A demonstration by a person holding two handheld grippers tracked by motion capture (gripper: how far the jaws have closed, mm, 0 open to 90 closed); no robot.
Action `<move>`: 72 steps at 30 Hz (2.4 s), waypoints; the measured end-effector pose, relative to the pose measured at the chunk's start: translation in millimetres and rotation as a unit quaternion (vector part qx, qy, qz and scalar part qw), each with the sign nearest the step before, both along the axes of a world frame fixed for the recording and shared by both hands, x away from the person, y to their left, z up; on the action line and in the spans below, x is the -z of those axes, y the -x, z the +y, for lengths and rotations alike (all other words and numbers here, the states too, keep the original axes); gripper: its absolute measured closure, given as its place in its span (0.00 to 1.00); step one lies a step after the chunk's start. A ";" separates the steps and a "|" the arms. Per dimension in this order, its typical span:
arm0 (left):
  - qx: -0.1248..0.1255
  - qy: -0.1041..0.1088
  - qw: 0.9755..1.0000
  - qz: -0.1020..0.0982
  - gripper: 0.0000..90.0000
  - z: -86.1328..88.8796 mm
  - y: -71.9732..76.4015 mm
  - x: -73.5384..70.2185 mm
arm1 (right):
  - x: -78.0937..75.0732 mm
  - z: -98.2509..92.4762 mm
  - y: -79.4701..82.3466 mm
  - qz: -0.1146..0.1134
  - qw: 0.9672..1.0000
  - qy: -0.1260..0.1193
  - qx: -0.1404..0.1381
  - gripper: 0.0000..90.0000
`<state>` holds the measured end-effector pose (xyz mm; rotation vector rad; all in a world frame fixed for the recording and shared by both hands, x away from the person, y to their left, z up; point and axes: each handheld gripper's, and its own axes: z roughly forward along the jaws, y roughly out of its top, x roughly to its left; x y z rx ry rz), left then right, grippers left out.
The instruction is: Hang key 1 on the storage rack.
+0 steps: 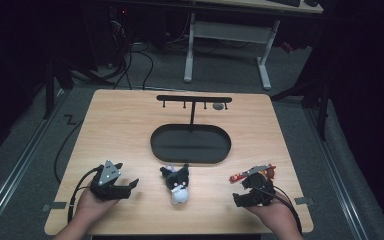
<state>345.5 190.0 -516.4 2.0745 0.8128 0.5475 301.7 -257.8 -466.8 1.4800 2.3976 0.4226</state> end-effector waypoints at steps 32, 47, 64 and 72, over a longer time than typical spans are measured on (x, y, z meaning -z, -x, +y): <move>0.013 -0.013 1.000 0.010 0.21 -4.9 -1.3 4.0 | -12.8 -76.6 -25.8 0.065 0.994 -0.015 0.089 0.34; 0.020 -0.016 1.000 0.014 0.22 -6.3 -1.5 5.7 | -16.1 -80.9 -65.5 0.077 0.989 -0.016 0.123 0.57; 0.024 -0.019 0.999 0.017 0.22 -5.5 -1.3 6.6 | 6.8 -89.9 -89.0 0.101 0.982 0.005 0.161 0.54; 0.025 -0.019 0.999 0.017 0.22 -6.0 -1.3 7.0 | 13.9 -89.2 -92.6 0.105 0.982 0.020 0.158 0.58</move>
